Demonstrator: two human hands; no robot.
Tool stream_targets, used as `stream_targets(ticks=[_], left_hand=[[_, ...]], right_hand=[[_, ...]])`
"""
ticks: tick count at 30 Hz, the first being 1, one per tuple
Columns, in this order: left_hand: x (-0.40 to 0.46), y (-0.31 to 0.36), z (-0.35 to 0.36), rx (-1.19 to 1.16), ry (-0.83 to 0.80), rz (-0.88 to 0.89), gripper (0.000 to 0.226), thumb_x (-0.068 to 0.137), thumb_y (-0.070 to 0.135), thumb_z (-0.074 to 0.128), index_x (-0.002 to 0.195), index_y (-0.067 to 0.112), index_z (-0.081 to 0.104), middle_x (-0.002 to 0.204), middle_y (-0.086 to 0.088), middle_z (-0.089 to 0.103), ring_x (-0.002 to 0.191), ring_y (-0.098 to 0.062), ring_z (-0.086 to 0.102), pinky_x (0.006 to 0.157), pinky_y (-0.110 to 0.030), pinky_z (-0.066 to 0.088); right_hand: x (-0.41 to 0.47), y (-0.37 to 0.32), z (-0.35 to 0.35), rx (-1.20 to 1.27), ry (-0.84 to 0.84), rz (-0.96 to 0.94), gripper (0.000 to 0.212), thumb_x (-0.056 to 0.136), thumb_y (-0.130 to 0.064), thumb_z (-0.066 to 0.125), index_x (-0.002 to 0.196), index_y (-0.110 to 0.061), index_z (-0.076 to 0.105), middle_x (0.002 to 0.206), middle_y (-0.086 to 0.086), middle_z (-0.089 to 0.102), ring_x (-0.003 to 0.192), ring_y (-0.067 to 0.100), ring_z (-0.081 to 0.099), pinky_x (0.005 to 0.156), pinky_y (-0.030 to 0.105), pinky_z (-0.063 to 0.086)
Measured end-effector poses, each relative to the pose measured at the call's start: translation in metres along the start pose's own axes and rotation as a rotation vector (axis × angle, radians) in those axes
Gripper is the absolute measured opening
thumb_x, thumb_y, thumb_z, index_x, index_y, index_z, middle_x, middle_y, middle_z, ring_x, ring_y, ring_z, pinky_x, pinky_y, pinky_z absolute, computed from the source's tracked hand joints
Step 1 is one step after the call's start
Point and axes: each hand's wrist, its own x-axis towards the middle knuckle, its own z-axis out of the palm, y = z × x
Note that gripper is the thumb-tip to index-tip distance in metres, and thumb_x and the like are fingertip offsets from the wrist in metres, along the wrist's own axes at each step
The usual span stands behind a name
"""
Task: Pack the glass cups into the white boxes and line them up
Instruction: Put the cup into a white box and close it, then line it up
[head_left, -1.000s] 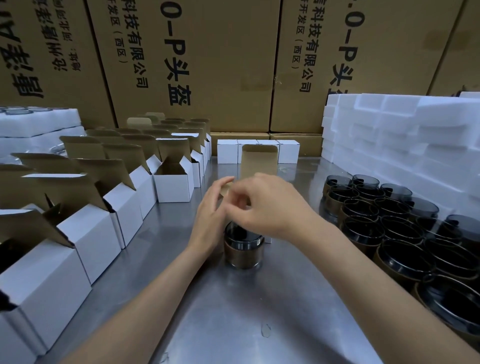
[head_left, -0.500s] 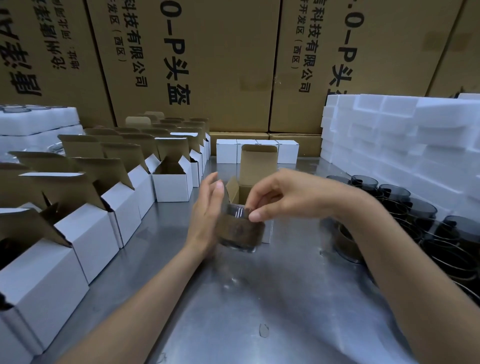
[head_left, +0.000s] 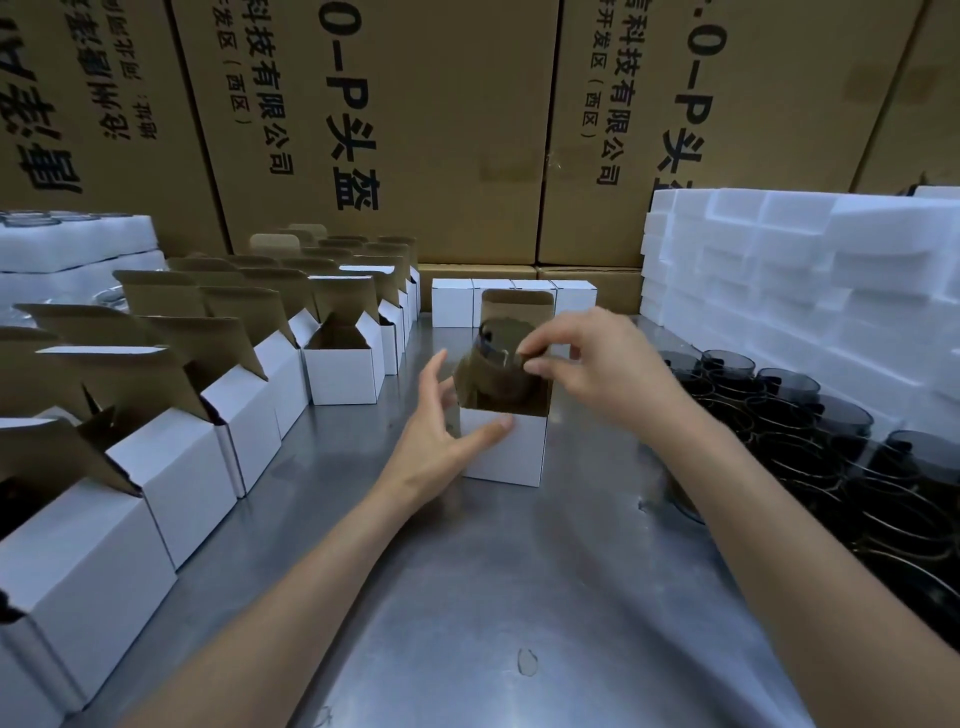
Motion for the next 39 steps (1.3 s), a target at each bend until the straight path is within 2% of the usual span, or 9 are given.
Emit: stream_targets(ticks=[4,11,14,19,23,27,31,35,39], left_hand=[[0.0,-0.002,0.001,0.016,-0.021,-0.007,0.116,0.055,0.064,0.074,0.147,0.036,0.008,0.143,0.008,0.041,0.134,-0.004,0.038,0.114,-0.034,0.031],[0.001,-0.004,0.002,0.055,-0.016,-0.013,0.112,0.058,0.062,0.075,0.145,0.042,0.008,0.134,0.014,0.04,0.129,-0.002,0.039,0.107,-0.027,0.035],[0.001,-0.002,0.002,0.035,-0.016,-0.014,0.107,0.06,0.067,0.07,0.145,0.041,0.01,0.129,0.022,0.042,0.12,0.012,0.04,0.098,-0.016,0.033],[0.007,0.003,-0.005,-0.293,0.149,-0.128,0.061,0.093,0.064,0.029,0.142,0.029,0.032,0.125,-0.003,0.057,0.12,-0.026,0.051,0.103,-0.038,0.037],[0.006,0.004,-0.008,-0.268,0.11,-0.161,0.042,0.098,0.046,0.036,0.131,0.023,0.047,0.13,-0.01,0.056,0.109,-0.02,0.058,0.098,-0.038,0.044],[0.003,0.005,-0.005,-0.168,0.066,-0.058,0.048,0.088,0.047,0.053,0.134,0.033,0.05,0.106,0.026,0.06,0.098,0.017,0.055,0.088,-0.018,0.042],[0.006,0.007,-0.004,-0.27,0.06,-0.101,0.043,0.091,0.028,0.06,0.133,0.035,0.052,0.114,0.016,0.064,0.11,-0.002,0.059,0.097,-0.027,0.043],[0.004,0.016,-0.003,-0.351,0.065,-0.107,0.024,0.092,0.008,0.056,0.095,0.026,0.072,0.1,0.016,0.072,0.111,-0.019,0.062,0.093,-0.034,0.046],[0.002,0.017,-0.002,-0.339,0.078,-0.12,0.023,0.093,0.014,0.052,0.092,0.023,0.074,0.102,0.018,0.07,0.113,-0.015,0.059,0.1,-0.038,0.043]], right_hand=[[-0.003,0.006,0.016,-0.164,-0.128,0.014,0.018,0.091,-0.027,0.061,0.106,-0.031,0.071,0.108,-0.009,0.066,0.106,0.014,0.042,0.089,0.041,0.045],[-0.002,0.01,0.02,-0.196,-0.172,-0.021,0.016,0.091,-0.031,0.061,0.102,-0.034,0.072,0.105,-0.016,0.066,0.109,0.016,0.041,0.092,0.034,0.037],[-0.002,0.009,0.02,0.125,-0.031,0.017,0.017,0.094,-0.029,0.056,0.098,-0.03,0.073,0.1,-0.013,0.067,0.109,0.018,0.052,0.094,0.038,0.044],[0.0,0.021,0.015,0.765,0.333,0.486,0.024,0.101,-0.024,0.041,0.103,-0.03,0.065,0.1,-0.011,0.063,0.096,0.01,0.056,0.076,0.025,0.045],[-0.005,0.035,0.019,1.033,0.046,0.758,0.03,0.094,-0.018,0.057,0.123,-0.026,0.055,0.121,-0.004,0.056,0.098,0.013,0.056,0.071,0.028,0.049],[-0.009,0.033,0.03,0.966,-0.197,0.646,0.061,0.089,-0.012,0.064,0.141,-0.032,0.039,0.13,-0.003,0.053,0.115,0.018,0.055,0.102,0.042,0.043],[-0.008,0.027,0.032,0.862,-0.202,0.568,0.047,0.088,-0.009,0.063,0.123,-0.038,0.051,0.121,-0.004,0.059,0.111,0.015,0.058,0.1,0.041,0.046],[-0.008,0.024,0.032,0.813,-0.201,0.561,0.026,0.09,-0.003,0.055,0.083,-0.026,0.064,0.108,0.002,0.069,0.099,0.014,0.06,0.103,0.042,0.044],[-0.009,0.024,0.028,0.78,-0.238,0.593,0.024,0.091,-0.008,0.054,0.088,-0.025,0.07,0.107,-0.005,0.07,0.104,0.011,0.061,0.105,0.043,0.042]])
